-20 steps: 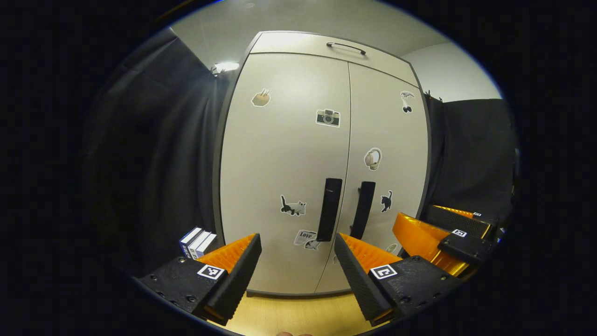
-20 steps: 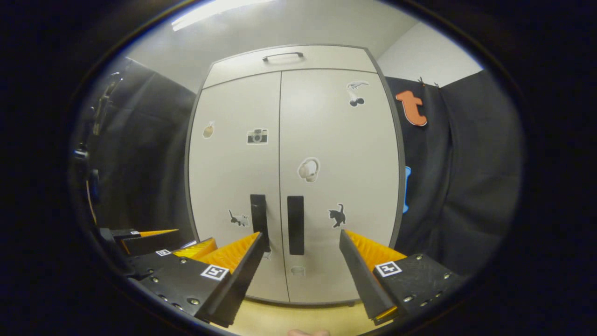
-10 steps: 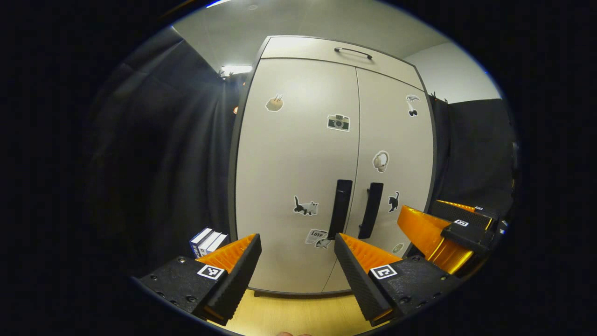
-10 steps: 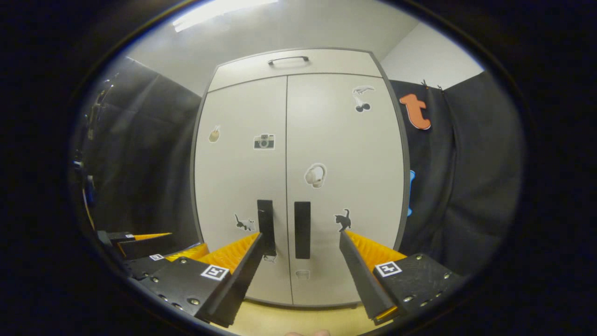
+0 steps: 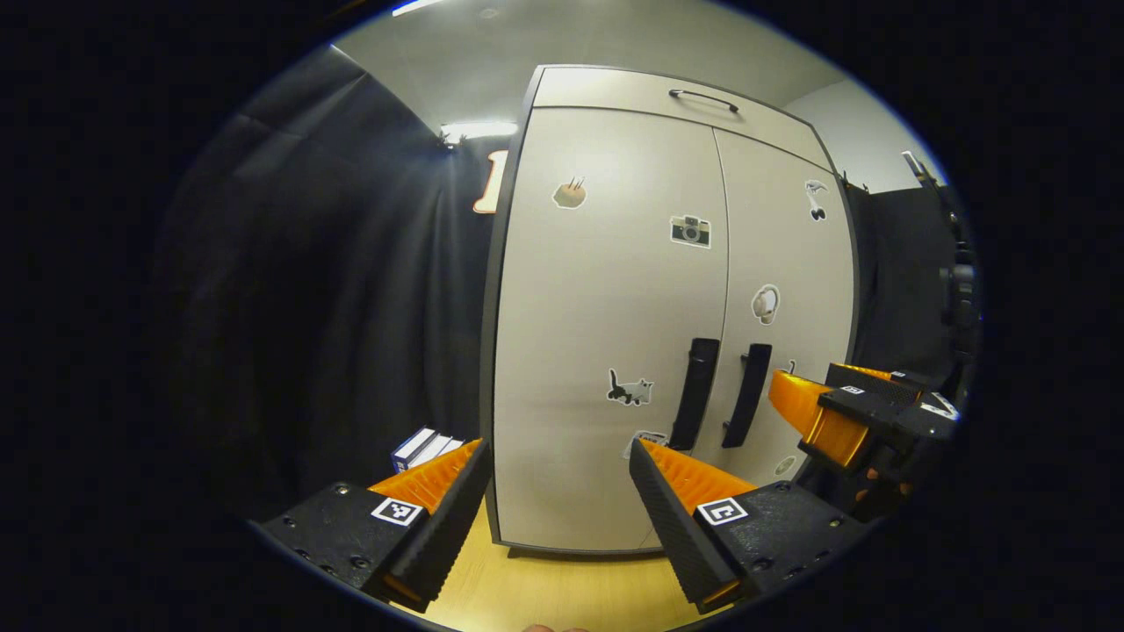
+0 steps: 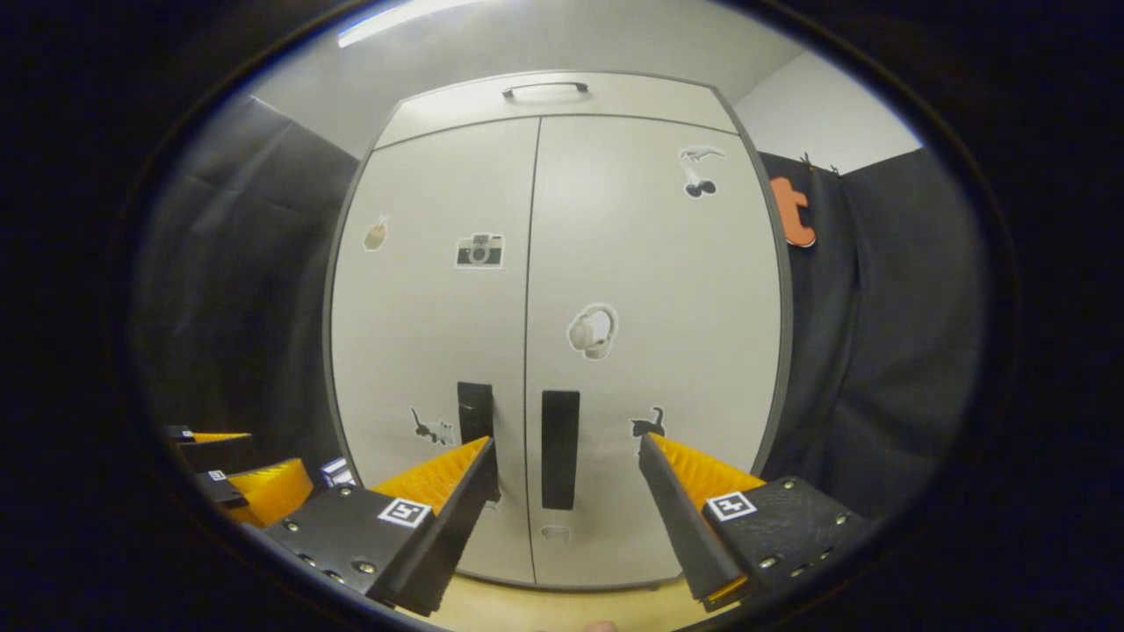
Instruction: Open the right door of the double-door shoe cabinet with the right hand, and open the left door with the left hand.
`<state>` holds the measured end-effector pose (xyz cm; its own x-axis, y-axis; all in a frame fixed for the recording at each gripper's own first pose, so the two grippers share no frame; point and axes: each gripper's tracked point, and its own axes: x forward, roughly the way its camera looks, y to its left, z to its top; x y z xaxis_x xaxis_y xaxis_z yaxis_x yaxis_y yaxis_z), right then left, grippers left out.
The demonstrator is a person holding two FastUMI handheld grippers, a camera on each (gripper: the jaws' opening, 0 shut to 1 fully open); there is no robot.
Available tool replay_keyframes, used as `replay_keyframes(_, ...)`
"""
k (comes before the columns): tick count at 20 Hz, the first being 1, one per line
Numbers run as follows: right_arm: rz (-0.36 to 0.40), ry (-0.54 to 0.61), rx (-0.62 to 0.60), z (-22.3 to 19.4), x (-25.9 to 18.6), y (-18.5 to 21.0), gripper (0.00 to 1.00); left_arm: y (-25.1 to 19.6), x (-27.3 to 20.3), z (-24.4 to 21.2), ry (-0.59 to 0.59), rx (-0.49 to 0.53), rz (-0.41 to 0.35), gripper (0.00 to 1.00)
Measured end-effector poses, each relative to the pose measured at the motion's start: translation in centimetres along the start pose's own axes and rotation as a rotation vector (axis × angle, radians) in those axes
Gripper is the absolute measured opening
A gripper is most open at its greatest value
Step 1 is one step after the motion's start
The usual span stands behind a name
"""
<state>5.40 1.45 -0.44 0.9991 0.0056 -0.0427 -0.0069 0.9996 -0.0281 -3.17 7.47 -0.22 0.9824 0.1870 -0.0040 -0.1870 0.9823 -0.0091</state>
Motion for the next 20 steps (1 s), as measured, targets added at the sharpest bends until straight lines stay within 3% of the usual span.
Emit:
replay_keyframes(4,0.001,0.050,-0.030,-1.7,2.6,0.1,0.97,1.7,-0.2,0.2,-0.006,0.014,0.038,0.98)
replay_keyframes(6,0.000,0.069,-0.039,-2.4,3.6,0.2,0.88,2.6,-0.5,0.2,-0.006,0.009,0.055,0.98)
replay_keyframes(8,0.001,0.084,-0.046,-2.9,4.2,0.3,0.90,3.3,-0.6,0.1,0.000,0.005,0.074,0.98)
replay_keyframes(9,0.018,0.093,-0.049,-3.2,4.6,0.8,0.77,3.5,-0.7,0.0,0.003,0.002,0.080,0.98)
replay_keyframes(10,0.022,0.100,-0.053,-3.4,5.2,1.0,0.76,3.6,-0.7,-0.1,0.006,-0.006,0.083,0.98)
replay_keyframes(12,0.034,0.114,-0.061,-3.8,5.7,1.5,0.63,3.6,-1.0,-0.4,0.012,-0.020,0.082,0.98)
replay_keyframes(13,0.032,0.118,-0.064,-3.9,6.1,1.5,0.66,3.7,-1.1,-0.5,0.016,-0.023,0.083,0.98)
replay_keyframes(14,-0.001,0.114,-0.063,-3.9,6.3,0.9,0.63,3.8,-1.2,-0.6,0.018,-0.024,0.087,0.98)
replay_keyframes(15,-0.007,0.109,-0.047,-4.0,6.5,0.8,0.47,4.0,-1.3,-0.7,0.020,-0.024,0.092,0.98)
replay_keyframes(17,-0.001,0.116,-0.019,-4.2,6.7,0.9,0.40,4.4,-1.5,-1.0,0.026,-0.027,0.103,0.98)
replay_keyframes(20,0.003,0.137,-0.020,-4.6,7.5,1.1,0.40,4.6,-1.8,-1.6,0.038,-0.041,0.105,0.98)
